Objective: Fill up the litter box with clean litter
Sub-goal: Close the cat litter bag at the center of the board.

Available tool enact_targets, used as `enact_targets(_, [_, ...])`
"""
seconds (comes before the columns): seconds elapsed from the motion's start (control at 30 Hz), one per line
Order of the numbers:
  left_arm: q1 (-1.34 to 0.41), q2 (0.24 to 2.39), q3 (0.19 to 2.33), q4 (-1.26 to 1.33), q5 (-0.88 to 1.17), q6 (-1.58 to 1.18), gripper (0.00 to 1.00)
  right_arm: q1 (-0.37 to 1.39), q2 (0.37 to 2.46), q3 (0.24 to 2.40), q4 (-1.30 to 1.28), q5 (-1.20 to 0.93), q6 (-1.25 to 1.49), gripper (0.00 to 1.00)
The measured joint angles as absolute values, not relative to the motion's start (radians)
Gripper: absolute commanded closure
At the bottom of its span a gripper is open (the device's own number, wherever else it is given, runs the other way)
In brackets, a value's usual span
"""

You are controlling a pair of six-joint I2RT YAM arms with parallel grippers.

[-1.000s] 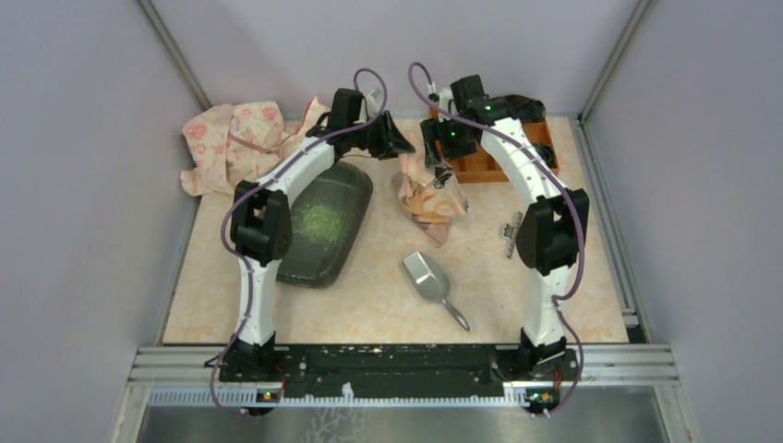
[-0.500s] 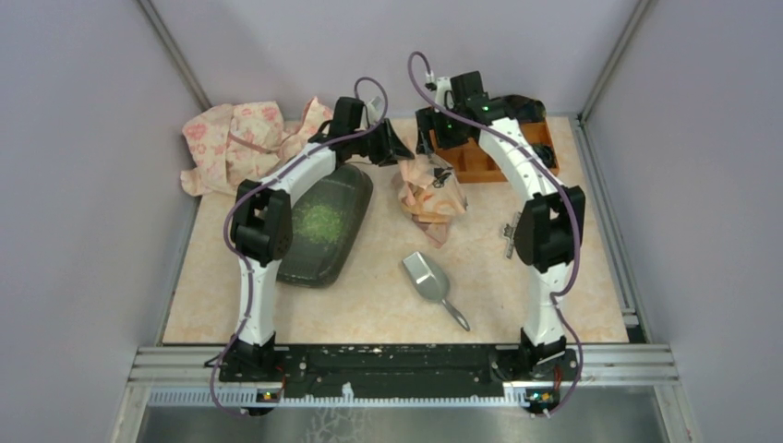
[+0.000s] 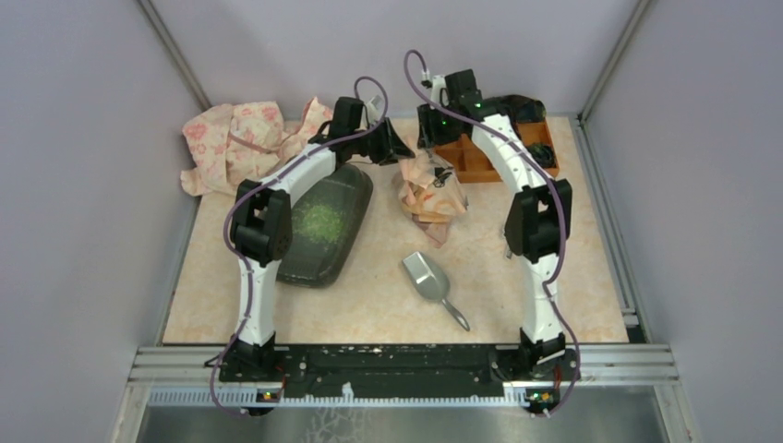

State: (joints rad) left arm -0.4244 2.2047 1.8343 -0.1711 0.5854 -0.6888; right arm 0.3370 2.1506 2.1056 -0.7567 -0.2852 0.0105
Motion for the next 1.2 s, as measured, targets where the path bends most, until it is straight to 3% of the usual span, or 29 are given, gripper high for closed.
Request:
enact_targets(0.07, [-0.424,2.205,1.834,-0.171,0.586,-0.688,0.61,0.337,2.162,2.126,-0.753,-0.293,0.008,0.68])
enact_targets(0.13, [-0.424,2.205,1.835,-0.171,0.587,-0.688,0.61,0.337,2.172,2.135,-0.755,-0.303,0.009,0.67])
enact_targets(0.27, [-0.424,2.205,1.838,-0.173,0.586,-0.683,0.61,0.337,2.193,2.135,-0.765,-0.329,0.008,0.48])
enact_targets(0.53, [-0.423,2.205,1.851,-0.187,0.588,-0.676,0.61,0.337,2.196,2.134,-0.772,-0.337,-0.021,0.43])
enact_targets(0.63, [-0.420,2.205,1.851,-0.188,0.588,-0.676,0.61,0.337,2.196,2.133,-0.773,-0.338,-0.033,0.64])
enact_targets(0.73, [-0.419,2.205,1.851,-0.187,0.588,-0.676,0.62,0.337,2.196,2.133,-0.788,-0.348,-0.043,0.98])
enact_targets(1.2, [-0.411,2.172,1.788,-0.176,0.587,-0.660,0.62,0.339,2.175,2.107,-0.792,-0.356,-0.036,1.00])
